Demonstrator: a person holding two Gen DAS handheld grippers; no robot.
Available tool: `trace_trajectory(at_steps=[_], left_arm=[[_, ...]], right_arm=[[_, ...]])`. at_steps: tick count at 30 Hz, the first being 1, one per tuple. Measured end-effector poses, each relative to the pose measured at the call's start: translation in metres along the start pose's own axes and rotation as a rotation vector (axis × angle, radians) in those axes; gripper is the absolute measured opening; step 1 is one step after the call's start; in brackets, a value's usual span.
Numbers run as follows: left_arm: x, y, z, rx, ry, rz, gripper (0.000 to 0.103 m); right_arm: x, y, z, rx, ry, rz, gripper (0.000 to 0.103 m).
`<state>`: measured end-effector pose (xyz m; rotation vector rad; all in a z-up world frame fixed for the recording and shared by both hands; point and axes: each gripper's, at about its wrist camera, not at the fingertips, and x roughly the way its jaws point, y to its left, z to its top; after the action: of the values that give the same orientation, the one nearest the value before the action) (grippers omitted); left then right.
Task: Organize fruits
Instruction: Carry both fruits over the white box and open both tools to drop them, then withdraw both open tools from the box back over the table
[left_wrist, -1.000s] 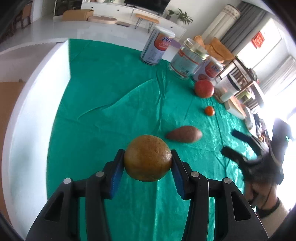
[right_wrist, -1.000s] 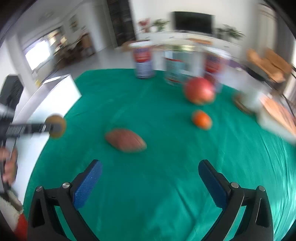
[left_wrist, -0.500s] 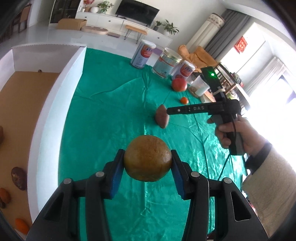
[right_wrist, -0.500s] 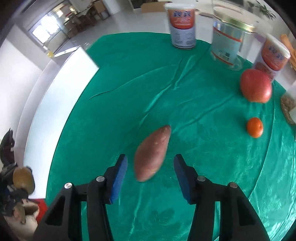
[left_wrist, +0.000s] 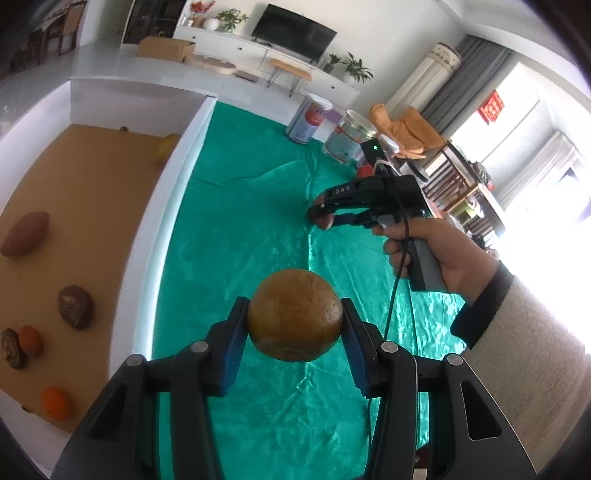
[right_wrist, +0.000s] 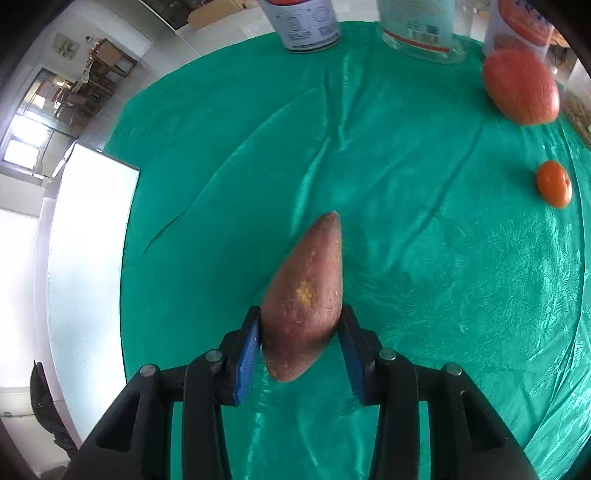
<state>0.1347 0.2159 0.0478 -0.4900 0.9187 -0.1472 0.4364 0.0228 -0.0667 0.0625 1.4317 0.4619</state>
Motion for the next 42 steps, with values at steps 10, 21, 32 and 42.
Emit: trace_trajectory(at_steps=[10, 21, 32, 42], left_arm=[[-0.121, 0.095, 0.012, -0.109, -0.164, 0.173, 0.050], [-0.059, 0.154, -0.016, -0.185, 0.045, 0.284, 0.050], [-0.045, 0.143, -0.026, -0.139, 0.069, 0.387, 0.077], [-0.099, 0.053, 0.003, -0.021, -0.174, 0.309, 0.095]], right_arm=[[-0.080, 0.049, -0.039, -0.173, -0.150, 0.158, 0.041], [-0.079, 0.252, -0.110, -0.473, -0.097, 0.396, 0.041], [-0.004, 0.319, -0.136, -0.645, -0.087, 0.120, 0.045], [-0.154, 0.232, -0.160, -0.651, -0.450, 0.083, 0.103]])
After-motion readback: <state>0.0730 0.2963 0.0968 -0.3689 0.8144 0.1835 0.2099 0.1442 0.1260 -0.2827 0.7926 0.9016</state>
